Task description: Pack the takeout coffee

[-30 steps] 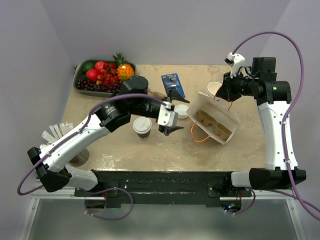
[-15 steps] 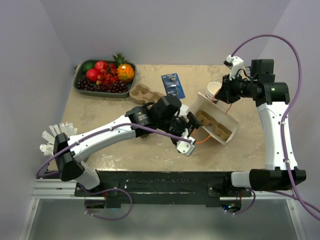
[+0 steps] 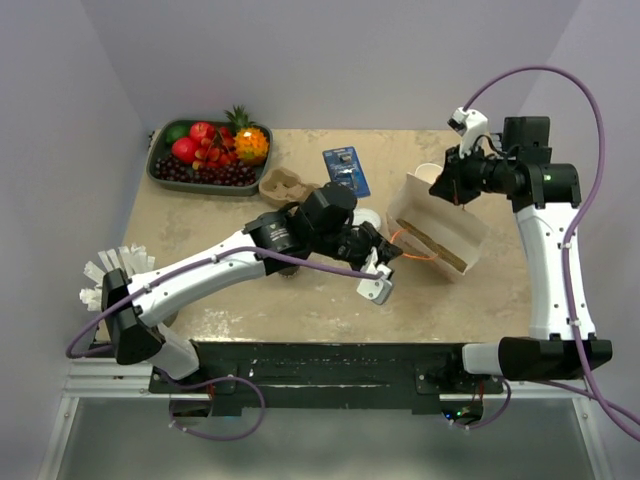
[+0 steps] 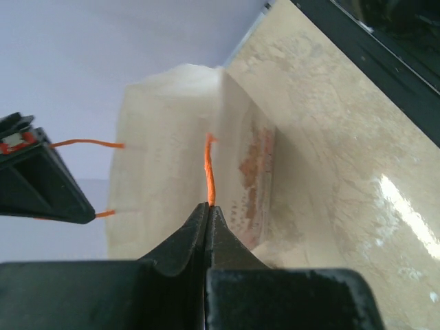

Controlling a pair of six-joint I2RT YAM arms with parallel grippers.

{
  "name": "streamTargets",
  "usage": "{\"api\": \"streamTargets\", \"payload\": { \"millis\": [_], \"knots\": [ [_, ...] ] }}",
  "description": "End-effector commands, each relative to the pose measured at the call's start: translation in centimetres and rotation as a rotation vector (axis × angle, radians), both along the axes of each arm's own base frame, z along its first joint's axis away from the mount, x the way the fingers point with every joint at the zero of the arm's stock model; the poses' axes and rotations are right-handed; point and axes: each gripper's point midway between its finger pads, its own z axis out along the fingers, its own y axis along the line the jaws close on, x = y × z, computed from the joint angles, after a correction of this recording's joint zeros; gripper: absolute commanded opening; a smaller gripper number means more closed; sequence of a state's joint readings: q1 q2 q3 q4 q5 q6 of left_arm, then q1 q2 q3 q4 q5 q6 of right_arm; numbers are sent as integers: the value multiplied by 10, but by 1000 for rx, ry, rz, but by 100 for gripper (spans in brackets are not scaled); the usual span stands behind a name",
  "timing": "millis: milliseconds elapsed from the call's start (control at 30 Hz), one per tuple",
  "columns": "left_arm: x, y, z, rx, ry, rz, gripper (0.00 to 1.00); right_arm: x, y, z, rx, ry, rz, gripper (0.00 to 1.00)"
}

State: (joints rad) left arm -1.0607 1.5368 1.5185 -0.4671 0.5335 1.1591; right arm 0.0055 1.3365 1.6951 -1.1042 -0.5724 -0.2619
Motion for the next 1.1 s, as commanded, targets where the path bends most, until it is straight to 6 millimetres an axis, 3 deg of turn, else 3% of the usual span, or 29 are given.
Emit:
{"api": "streamTargets", "payload": {
  "millis": [0,167,267,467,667,1067],
  "knots": [
    [7,1,101,-275,66,93,0,7,5,56,19,-176,36,0],
    [19,8,167,-435,128,182,0,7,13,108,50,-324,76,0],
    [17,17,208,-514,129,195,0,6,17,126,77,-377,96,0],
    [11,29,240,-565,142,206,0,-1,28,162,158,-456,114,0],
    [10,34,247,-575,138,215,0,1,34,177,219,-469,125,0],
    [7,35,223,-528,166,216,0,6,38,158,243,-393,131,0]
  ]
}}
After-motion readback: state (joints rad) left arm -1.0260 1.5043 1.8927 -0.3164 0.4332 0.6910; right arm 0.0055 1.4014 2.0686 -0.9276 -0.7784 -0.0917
